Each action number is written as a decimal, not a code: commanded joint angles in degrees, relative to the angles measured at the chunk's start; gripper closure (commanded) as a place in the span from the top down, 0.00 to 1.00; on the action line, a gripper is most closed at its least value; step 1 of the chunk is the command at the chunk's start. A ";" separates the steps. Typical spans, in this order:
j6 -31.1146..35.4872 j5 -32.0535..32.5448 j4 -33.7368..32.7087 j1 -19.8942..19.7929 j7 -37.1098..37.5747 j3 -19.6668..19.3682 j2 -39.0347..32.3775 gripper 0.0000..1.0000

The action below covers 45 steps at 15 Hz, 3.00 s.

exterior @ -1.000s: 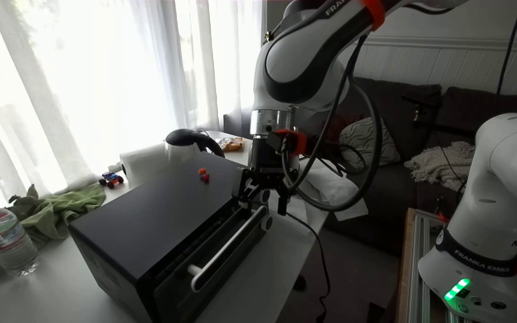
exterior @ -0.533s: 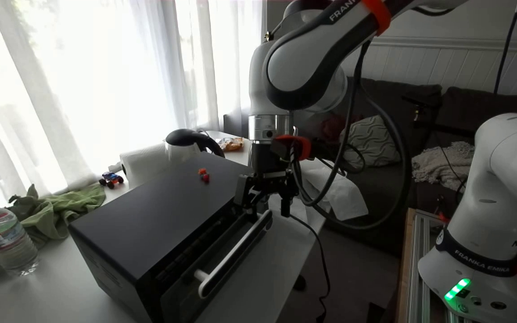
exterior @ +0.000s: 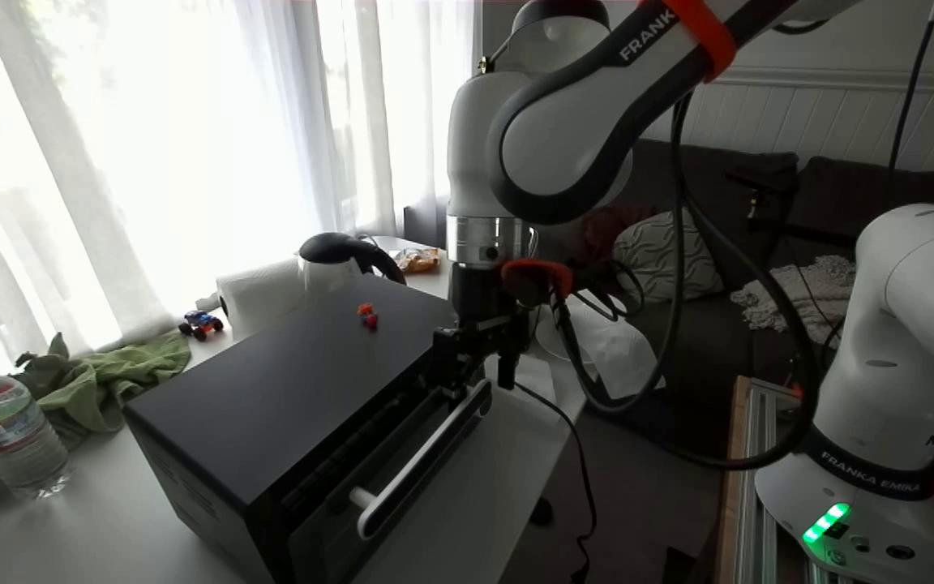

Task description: Open the toaster oven.

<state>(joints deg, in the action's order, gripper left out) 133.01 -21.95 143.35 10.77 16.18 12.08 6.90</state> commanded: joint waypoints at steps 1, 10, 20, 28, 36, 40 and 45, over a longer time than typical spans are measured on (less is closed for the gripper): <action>4.05 -5.31 2.64 0.92 -1.90 -0.51 1.66 1.00; 2.63 -20.79 3.18 1.20 -15.86 -1.57 3.59 1.00; -5.25 -9.50 4.32 0.26 -13.58 -0.84 3.80 1.00; 0.72 -10.36 6.07 2.93 -16.51 -0.17 6.54 1.00; 9.83 -17.44 9.22 7.39 -23.09 -2.14 9.48 1.00; 8.51 -24.29 8.98 7.87 -25.57 -2.76 9.47 1.00; 5.67 -23.00 8.62 5.69 -21.87 -1.62 7.51 1.00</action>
<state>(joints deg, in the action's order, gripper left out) 141.42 -45.83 151.50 17.36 -7.65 10.38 14.64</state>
